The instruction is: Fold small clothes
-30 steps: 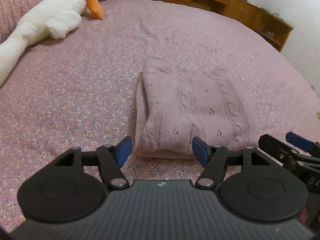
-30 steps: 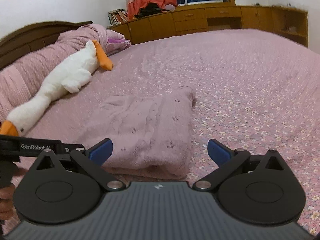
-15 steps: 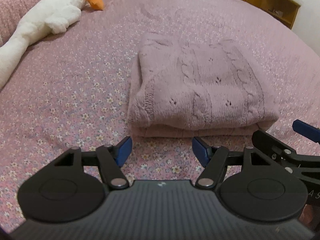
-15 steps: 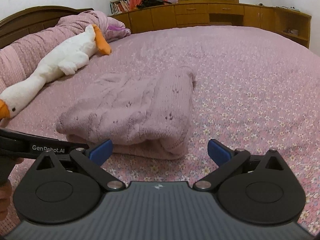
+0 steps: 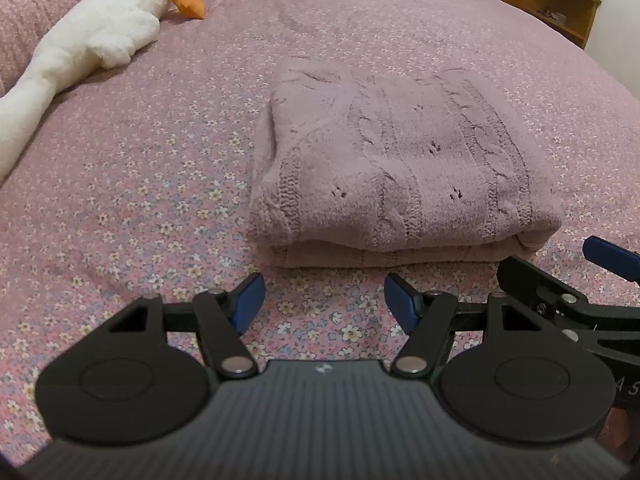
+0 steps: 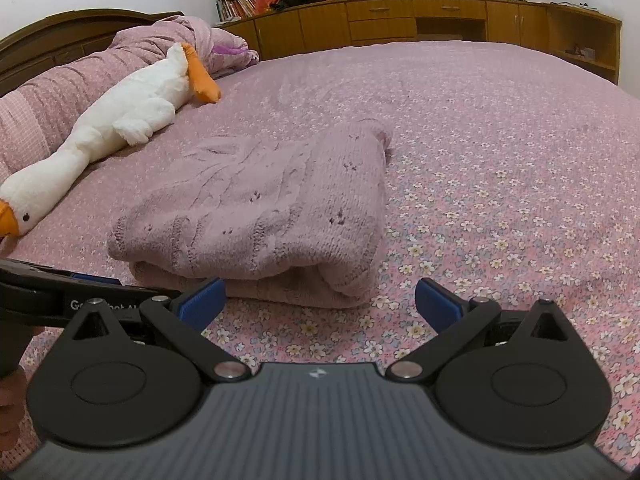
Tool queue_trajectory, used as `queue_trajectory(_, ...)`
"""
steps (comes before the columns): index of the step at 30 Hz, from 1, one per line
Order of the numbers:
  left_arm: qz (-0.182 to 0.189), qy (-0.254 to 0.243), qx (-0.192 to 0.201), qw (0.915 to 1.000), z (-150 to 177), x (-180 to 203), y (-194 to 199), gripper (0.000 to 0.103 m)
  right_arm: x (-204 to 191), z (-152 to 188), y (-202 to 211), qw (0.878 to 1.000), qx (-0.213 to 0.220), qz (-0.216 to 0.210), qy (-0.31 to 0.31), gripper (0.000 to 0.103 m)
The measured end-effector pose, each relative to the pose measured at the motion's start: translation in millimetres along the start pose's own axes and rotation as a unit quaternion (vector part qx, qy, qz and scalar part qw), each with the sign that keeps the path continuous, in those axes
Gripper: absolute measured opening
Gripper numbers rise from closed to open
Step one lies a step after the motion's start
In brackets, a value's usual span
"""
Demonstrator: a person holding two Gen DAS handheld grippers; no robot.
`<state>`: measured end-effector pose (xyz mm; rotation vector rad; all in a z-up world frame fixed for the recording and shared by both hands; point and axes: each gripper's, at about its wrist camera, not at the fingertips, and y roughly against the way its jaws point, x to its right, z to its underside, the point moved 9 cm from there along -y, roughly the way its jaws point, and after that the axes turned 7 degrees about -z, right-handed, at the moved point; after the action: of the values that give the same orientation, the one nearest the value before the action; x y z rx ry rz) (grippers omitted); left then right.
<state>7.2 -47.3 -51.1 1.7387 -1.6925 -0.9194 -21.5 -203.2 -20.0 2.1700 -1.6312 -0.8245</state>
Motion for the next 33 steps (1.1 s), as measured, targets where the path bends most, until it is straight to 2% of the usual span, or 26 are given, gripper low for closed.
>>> queue_trajectory(33, -0.004, -0.002, -0.001, 1.0000, 1.4, 3.9, 0.1, 0.068, 1.0, 4.9, -3.4, 1.000, -0.007, 0.000, -0.005, 0.103)
